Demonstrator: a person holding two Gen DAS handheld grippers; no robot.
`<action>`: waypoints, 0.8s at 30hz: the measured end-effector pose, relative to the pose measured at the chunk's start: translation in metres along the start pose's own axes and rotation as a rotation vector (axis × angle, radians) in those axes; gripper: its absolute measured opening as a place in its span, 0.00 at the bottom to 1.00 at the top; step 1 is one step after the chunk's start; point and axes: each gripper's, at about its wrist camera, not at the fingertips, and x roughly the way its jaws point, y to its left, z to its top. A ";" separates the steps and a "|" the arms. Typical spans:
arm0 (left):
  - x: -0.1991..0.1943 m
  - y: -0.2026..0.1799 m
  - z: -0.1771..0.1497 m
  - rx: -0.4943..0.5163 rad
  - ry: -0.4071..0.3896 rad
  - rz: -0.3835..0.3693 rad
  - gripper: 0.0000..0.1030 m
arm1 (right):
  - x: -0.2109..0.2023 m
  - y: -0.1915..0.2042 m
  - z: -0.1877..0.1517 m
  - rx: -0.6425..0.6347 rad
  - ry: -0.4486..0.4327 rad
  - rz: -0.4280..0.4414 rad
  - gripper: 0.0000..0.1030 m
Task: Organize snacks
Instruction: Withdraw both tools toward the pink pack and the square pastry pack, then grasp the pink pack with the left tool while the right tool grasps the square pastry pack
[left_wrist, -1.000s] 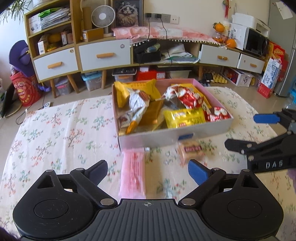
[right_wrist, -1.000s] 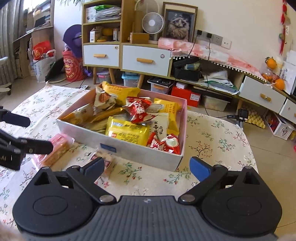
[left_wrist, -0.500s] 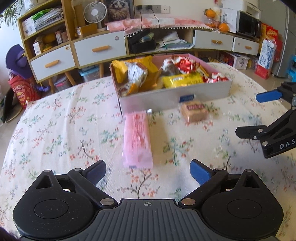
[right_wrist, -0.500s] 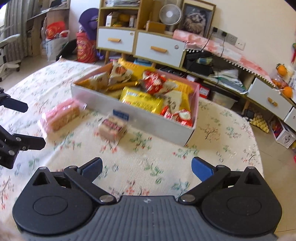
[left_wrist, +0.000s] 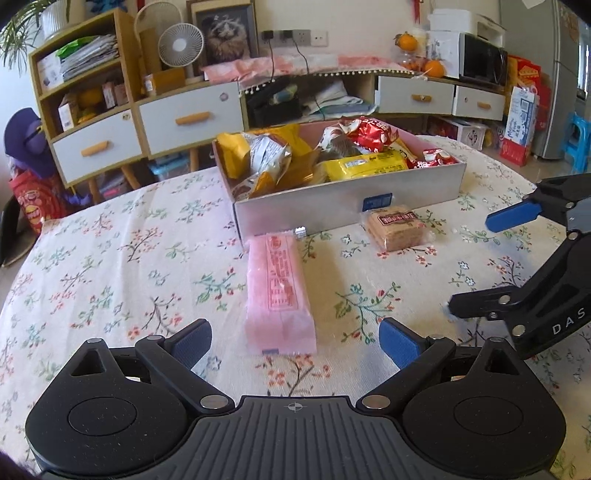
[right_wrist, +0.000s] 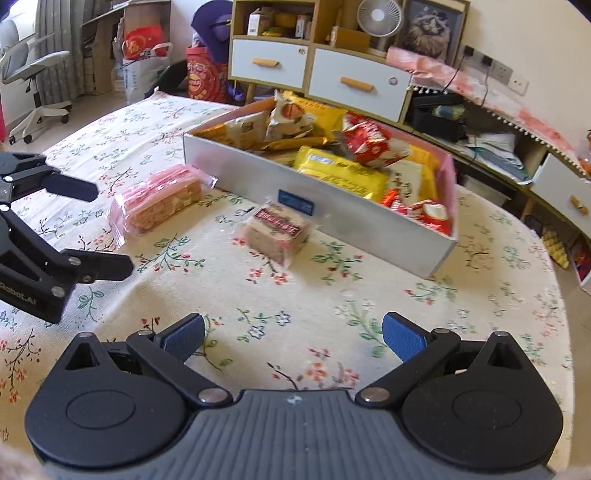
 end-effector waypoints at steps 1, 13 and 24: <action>0.003 0.001 0.001 -0.005 0.003 -0.002 0.94 | 0.001 0.000 0.001 0.012 -0.007 0.006 1.00; 0.021 0.019 0.013 -0.138 0.012 0.000 0.61 | 0.023 -0.011 0.019 0.141 -0.010 0.008 1.00; 0.022 0.020 0.024 -0.177 0.056 0.016 0.31 | 0.031 -0.002 0.030 0.140 -0.021 -0.018 0.99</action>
